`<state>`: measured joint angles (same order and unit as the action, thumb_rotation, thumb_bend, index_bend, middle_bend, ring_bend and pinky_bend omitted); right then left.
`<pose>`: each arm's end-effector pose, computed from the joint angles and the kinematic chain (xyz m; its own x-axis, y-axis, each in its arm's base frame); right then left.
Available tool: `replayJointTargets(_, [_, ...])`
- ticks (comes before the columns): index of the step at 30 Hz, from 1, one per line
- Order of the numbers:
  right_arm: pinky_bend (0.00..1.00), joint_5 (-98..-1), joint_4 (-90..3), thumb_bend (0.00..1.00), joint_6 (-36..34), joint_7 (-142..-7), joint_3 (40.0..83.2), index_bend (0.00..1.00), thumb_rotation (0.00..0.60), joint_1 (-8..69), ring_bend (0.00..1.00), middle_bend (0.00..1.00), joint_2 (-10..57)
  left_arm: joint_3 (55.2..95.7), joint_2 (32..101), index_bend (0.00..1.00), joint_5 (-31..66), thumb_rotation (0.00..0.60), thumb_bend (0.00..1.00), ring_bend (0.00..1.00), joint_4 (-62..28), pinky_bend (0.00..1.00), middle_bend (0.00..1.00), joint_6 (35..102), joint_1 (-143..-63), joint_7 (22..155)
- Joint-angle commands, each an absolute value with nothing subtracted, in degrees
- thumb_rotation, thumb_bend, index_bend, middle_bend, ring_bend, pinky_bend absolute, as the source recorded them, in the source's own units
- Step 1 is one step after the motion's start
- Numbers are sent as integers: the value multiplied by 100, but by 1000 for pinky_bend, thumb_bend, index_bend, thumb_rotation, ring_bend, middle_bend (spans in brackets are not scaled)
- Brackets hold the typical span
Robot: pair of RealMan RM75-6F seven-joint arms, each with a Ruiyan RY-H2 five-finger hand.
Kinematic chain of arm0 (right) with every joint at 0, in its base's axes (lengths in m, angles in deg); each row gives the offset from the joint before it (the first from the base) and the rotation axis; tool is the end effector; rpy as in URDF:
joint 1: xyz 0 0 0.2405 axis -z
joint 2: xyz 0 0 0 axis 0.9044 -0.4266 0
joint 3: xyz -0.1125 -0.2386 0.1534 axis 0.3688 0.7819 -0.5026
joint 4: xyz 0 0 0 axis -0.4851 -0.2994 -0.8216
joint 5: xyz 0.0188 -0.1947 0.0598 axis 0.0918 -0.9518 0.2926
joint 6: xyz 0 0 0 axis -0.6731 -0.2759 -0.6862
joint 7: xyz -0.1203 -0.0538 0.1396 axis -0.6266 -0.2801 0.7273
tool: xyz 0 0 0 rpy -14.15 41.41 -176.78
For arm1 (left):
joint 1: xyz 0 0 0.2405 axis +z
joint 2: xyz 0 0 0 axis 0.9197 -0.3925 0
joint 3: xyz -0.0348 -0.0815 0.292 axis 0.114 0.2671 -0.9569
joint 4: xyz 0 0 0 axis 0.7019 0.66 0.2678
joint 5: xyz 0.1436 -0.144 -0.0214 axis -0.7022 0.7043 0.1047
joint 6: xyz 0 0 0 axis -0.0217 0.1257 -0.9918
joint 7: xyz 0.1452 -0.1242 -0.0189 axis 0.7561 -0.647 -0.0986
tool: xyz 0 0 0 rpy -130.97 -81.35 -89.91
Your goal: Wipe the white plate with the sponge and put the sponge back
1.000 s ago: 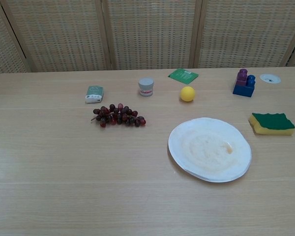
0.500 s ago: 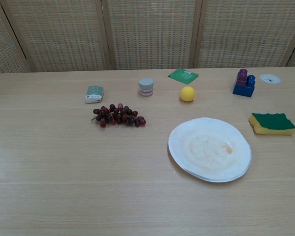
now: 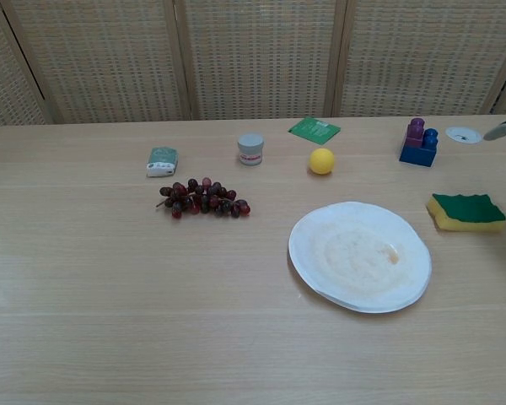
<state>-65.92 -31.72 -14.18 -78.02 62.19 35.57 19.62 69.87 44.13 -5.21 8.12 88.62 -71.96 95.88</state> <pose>-0.3579 -0.4184 0.0843 0.6176 -0.2230 0.7542 -0.7864 -0.1642 0.5955 -0.3443 0.2312 0.1947 0.4797 0.0283 0.8770 0.8770 0.0157 -0.4802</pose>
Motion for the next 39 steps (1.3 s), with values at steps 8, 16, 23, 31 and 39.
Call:
replayJointTargets(8, [112, -6473, -1484, 0, -2420, -7804, 6396, 135, 600, 2784, 23, 103, 3087, 7126, 4521, 0, -116, 600, 0, 0, 773, 0, 0, 8651, -7303, 9844])
replayJointTargets(16, [185, -6529, -934, 0, -2510, -7705, 6455, 190, 600, 2578, 138, 219, 3505, 7185, 4552, 0, 73, 600, 0, 0, 742, 0, 0, 8572, -7346, 9916])
replayJointTargets(23, [258, -6684, -480, 0, -2502, -7611, 6579, 208, 600, 2419, 167, 244, 3844, 7228, 4550, 0, 203, 600, 0, 0, 717, 0, 0, 8519, -7376, 9907])
replayJointTargets(31, [317, -6807, 120, 22, -2291, -7484, 6648, 325, 600, 2343, 275, 364, 4219, 7236, 4545, 0, 242, 600, 0, 0, 706, 0, 0, 8518, -7383, 9892])
replayJointTargets(39, [353, -6992, 438, 193, -1999, -7074, 6740, 422, 600, 2302, 381, 483, 4406, 7233, 4549, 0, 260, 600, 0, 0, 701, 0, 0, 8513, -7395, 9908])
